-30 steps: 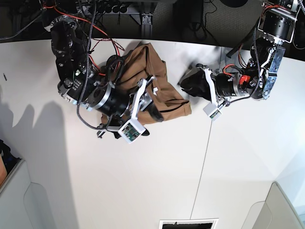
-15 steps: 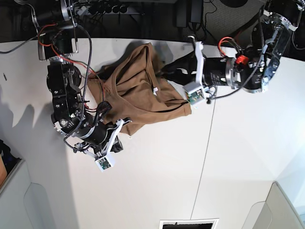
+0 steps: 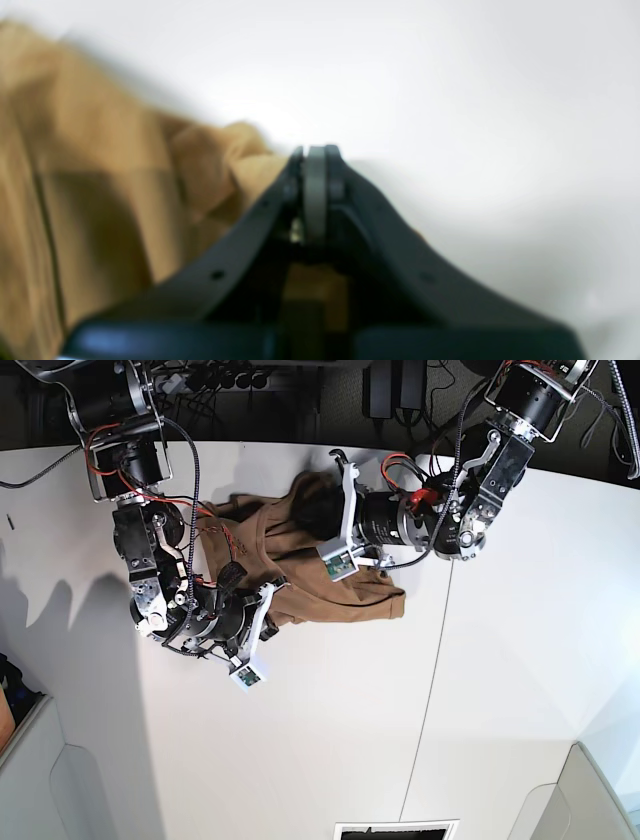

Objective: Layout the t-shirt on the table in an organized manner, then fold the t-shirt properly
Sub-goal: 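Fold the bundle over again with both grippers and press it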

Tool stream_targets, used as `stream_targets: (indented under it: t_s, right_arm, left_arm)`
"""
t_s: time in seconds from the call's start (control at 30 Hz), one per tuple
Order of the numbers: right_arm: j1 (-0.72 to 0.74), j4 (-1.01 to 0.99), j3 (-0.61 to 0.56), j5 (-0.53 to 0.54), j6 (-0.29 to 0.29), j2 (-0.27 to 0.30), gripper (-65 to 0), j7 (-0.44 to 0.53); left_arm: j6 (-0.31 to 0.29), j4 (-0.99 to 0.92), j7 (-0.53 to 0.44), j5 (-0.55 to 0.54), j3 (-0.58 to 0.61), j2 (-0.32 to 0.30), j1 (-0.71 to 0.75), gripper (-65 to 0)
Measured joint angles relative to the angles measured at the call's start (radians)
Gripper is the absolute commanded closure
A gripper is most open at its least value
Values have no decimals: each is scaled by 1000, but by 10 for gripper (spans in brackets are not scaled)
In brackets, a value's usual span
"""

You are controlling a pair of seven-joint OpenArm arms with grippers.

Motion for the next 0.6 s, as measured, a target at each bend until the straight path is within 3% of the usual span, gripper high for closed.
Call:
stream_targets:
  t_s: [0.2, 0.43, 0.6]
  right_arm:
    - [-129, 177, 3, 53, -2, 53, 0, -34]
    - [-297, 314, 3, 126, 0, 43, 0, -55]
    - [-385, 386, 3, 109, 0, 5, 0, -59]
  left_arm:
    - [-3, -67, -3, 23, -69, -11, -62, -86]
    - [0, -80, 9, 40, -69, -33, -120, -86]
    - [1, -80, 5, 38, -68, -33, -125, -86]
